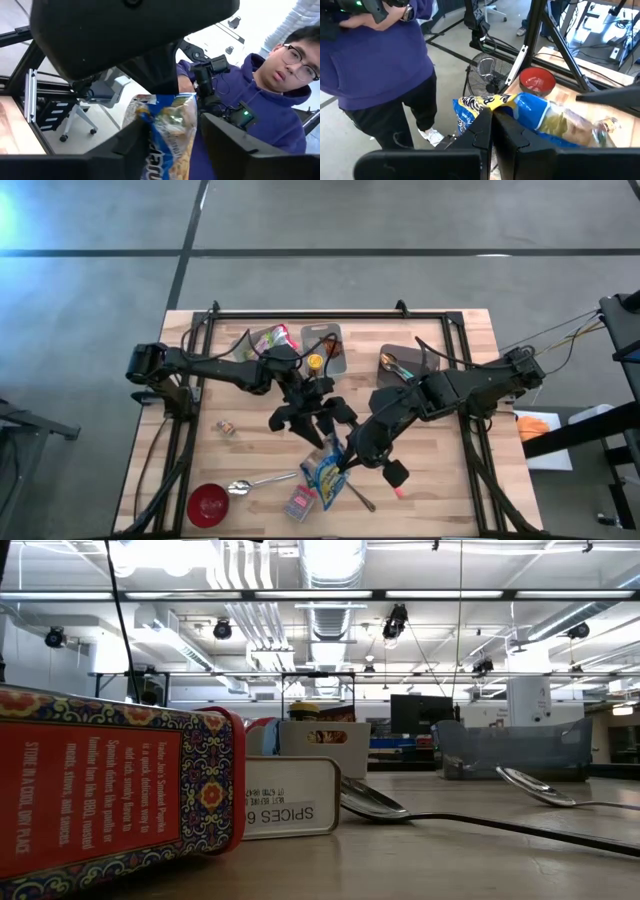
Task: Pick & Place Food Item
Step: Put the blue noodle pack into the left gray bin
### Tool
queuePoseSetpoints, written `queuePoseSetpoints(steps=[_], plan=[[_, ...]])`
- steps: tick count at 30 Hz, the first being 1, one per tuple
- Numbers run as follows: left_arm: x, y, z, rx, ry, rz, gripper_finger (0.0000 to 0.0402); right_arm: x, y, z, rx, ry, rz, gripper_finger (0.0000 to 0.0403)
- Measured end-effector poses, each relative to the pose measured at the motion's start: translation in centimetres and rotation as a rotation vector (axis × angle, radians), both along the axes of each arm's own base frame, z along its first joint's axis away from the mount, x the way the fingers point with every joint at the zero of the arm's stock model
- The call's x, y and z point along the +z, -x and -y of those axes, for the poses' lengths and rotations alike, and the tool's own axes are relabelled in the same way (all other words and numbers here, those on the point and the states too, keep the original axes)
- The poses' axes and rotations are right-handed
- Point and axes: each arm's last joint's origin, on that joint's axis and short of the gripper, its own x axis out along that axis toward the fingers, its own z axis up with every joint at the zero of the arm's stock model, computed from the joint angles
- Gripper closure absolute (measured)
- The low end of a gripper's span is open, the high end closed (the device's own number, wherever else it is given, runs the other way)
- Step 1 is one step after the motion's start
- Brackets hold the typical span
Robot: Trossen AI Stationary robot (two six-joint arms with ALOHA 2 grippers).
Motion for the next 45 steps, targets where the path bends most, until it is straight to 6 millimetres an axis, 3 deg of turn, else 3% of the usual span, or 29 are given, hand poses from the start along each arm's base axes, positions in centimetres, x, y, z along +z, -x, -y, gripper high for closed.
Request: queuePoseSetpoints(steps=[6,14,20,28,37,45], plan=[[0.0,0.0,0.0,0.015,0.009,-0.011,0.0296,0.0,-0.1,0.3,-0.009,0.001,0.0,0.0395],[0.0,-0.1,0.0,0.033,0.007,-0.003,0.0337,-0.1,-0.2,0.5,-0.017,0.003,-0.006,0.0395],[0.0,-0.1,0.0,0.048,0.008,0.0,0.0392,-0.2,-0.2,0.5,-0.02,0.001,-0.011,0.0395],[0.0,-0.2,-0.1,0.067,0.011,-0.001,0.0399,-0.2,-0.2,0.6,-0.042,-0.029,-0.037,0.0395],[-0.3,-0.2,-0.2,0.081,0.012,-0.043,0.0401,-0.2,-0.6,1.4,-0.213,-0.167,-0.153,0.0394],[-0.4,-0.2,-0.2,0.072,0.009,-0.063,0.0401,-0.2,-0.6,1.4,-0.219,-0.179,-0.162,0.0393]])
